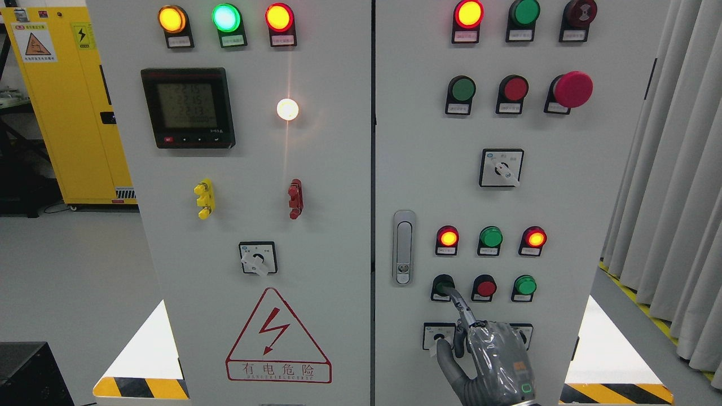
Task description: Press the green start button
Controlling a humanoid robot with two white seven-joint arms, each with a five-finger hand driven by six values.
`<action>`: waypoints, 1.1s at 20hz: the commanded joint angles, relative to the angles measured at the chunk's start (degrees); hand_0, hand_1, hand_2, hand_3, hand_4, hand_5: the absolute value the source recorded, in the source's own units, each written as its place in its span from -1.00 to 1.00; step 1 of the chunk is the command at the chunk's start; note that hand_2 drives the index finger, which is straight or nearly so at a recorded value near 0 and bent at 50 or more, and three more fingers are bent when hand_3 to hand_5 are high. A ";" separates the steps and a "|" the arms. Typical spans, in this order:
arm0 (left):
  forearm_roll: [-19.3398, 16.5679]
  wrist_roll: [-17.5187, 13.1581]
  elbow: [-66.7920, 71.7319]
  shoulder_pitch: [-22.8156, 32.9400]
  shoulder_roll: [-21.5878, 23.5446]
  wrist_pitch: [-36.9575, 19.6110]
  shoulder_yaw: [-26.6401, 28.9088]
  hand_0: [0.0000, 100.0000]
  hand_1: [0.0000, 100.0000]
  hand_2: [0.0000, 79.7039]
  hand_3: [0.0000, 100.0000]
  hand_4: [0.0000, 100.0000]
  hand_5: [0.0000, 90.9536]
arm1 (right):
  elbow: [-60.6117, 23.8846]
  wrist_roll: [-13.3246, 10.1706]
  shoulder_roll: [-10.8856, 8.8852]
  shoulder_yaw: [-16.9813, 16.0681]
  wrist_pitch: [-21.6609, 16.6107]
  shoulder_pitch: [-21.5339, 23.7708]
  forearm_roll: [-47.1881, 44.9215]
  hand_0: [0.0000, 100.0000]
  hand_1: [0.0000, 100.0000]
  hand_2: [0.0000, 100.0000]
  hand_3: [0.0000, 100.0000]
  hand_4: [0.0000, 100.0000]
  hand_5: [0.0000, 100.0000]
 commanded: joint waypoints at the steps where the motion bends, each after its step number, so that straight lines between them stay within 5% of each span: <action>1: 0.02 -0.03 0.00 -0.07 -0.03 0.05 0.00 -0.76 0.11 -1.00 -1.00 -1.00 -1.00 | -1.89 -0.85 0.01 0.55 -0.49 0.67 -0.23 0.39 0.75 -1.00 0.78 0.86 1.00; 16: 0.02 -0.03 0.00 0.02 -0.03 0.05 -0.09 -0.76 0.11 -1.00 -1.00 -1.00 -1.00 | -4.89 -3.75 0.01 1.69 -3.92 2.69 -4.24 0.44 0.73 -1.00 0.72 0.84 0.90; 17: 0.02 -0.03 0.00 0.02 0.06 0.05 0.00 -0.76 0.11 -1.00 -1.00 -1.00 -1.00 | -4.88 -3.49 0.01 2.13 -4.01 2.70 -8.71 0.47 0.73 -1.00 0.65 0.77 0.76; 18: 0.02 0.05 0.00 0.02 -0.03 0.05 0.00 -0.76 0.11 -1.00 -1.00 -1.00 -1.00 | -4.97 -3.23 0.01 2.91 -4.01 2.78 -13.63 0.47 0.67 -1.00 0.31 0.45 0.55; 19: 0.02 -0.03 0.00 0.02 -0.03 0.05 -0.09 -0.76 0.11 -1.00 -1.00 -1.00 -1.00 | -5.06 -2.96 -0.08 3.70 -4.01 3.04 -19.07 0.47 0.66 -1.00 0.29 0.44 0.54; 20: 0.02 0.05 0.00 -0.07 0.06 0.05 0.00 -0.76 0.11 -1.00 -1.00 -1.00 -1.00 | -5.93 -2.79 -0.17 4.23 -4.10 3.66 -23.56 0.46 0.63 -1.00 0.00 0.17 0.35; 21: -0.06 0.06 0.09 -0.07 -0.03 0.05 0.00 -0.76 0.11 -1.00 -1.00 -1.00 -1.00 | -7.24 -2.79 -0.34 4.67 -4.01 4.62 -27.35 0.45 0.61 -1.00 -0.44 -0.31 -0.15; 22: 0.02 -0.03 0.00 0.02 0.06 0.05 0.00 -0.76 0.11 -1.00 -1.00 -1.00 -1.00 | -8.30 -2.35 -0.34 5.37 -4.01 5.85 -30.52 0.45 0.60 -1.00 -0.49 -0.41 -0.27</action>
